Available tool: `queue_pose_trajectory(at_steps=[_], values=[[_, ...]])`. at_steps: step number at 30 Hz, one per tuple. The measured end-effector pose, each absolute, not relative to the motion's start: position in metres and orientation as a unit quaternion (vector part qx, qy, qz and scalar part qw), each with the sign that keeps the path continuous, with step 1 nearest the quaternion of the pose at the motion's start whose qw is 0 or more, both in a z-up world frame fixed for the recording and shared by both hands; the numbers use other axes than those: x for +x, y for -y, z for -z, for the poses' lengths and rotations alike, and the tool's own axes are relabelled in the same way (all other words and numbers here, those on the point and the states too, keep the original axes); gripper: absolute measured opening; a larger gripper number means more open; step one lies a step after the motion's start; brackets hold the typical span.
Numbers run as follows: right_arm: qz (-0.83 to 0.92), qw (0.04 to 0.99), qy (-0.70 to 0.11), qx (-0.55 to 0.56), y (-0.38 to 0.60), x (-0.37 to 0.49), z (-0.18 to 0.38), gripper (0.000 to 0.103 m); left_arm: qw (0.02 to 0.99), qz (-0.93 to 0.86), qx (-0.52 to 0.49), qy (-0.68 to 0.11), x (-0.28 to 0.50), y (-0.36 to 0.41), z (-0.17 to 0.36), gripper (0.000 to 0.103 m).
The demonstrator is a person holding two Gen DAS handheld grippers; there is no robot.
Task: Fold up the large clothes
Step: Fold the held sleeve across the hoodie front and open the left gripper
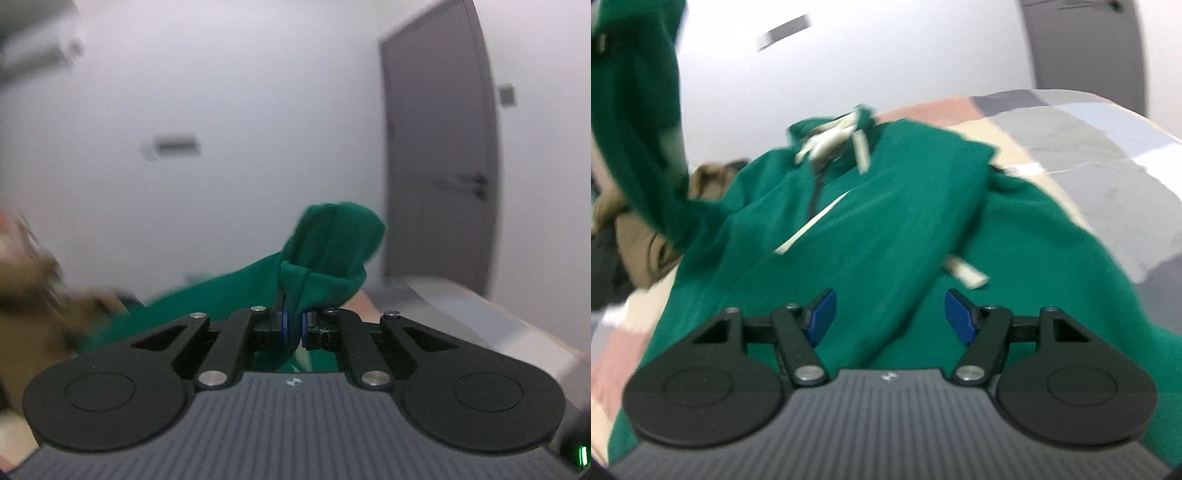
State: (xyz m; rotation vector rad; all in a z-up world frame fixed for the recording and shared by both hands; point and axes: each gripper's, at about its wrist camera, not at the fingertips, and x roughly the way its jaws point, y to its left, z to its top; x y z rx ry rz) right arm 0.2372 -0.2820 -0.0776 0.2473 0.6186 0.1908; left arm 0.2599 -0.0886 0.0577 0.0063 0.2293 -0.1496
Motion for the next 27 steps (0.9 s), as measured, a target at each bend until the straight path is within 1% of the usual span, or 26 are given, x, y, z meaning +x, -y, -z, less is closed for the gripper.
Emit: queue_pose_trajectory(at_steps=[6,9,11,14,15,16,17,19,20,21,23,25,27], values=[[-0.024,0.94,-0.295,0.168,0.319,0.239,0.077,0.068,0.966,0.116,0.006,-0.229,0.275,0.129,0.028,0.008],[-0.014,0.942,-0.282,0.181,0.328,0.24,0.074,0.068,0.958,0.122,0.013,-0.258,0.278,0.125,0.049,0.008],[-0.014,0.945,-0.272,0.182,0.328,0.239,0.071,0.068,0.953,0.126,0.011,-0.275,0.282,0.121,0.052,0.008],[-0.028,0.944,-0.27,0.187,0.326,0.24,0.07,0.068,0.942,0.127,0.019,-0.309,0.286,0.116,0.059,0.013],[-0.032,0.943,-0.272,0.188,0.326,0.241,0.07,0.068,0.936,0.131,0.018,-0.326,0.291,0.11,0.058,0.018],[-0.035,0.942,-0.274,0.19,0.325,0.241,0.071,0.068,0.927,0.137,0.017,-0.349,0.278,0.105,0.06,0.02],[-0.036,0.941,-0.276,0.192,0.325,0.242,0.071,0.068,0.92,0.14,0.015,-0.366,0.276,0.101,0.062,0.026],[-0.039,0.937,-0.284,0.199,0.325,0.243,0.071,0.068,0.912,0.143,0.007,-0.385,0.265,0.093,0.064,0.041],[-0.042,0.934,-0.29,0.205,0.325,0.243,0.072,0.068,0.908,0.147,-0.003,-0.392,0.256,0.087,0.063,0.063],[-0.046,0.932,-0.293,0.211,0.326,0.242,0.071,0.068,0.905,0.157,-0.013,-0.396,0.244,0.083,0.061,0.079],[-0.056,0.928,-0.297,0.217,0.324,0.241,0.072,0.068,0.906,0.176,-0.033,-0.383,0.228,0.068,0.056,0.083],[-0.07,0.925,-0.303,0.217,0.32,0.24,0.072,0.068,0.906,0.177,-0.042,-0.383,0.217,0.056,0.052,0.084],[-0.088,0.921,-0.309,0.222,0.315,0.239,0.072,0.068,0.905,0.175,-0.078,-0.38,0.211,0.038,0.05,0.084]])
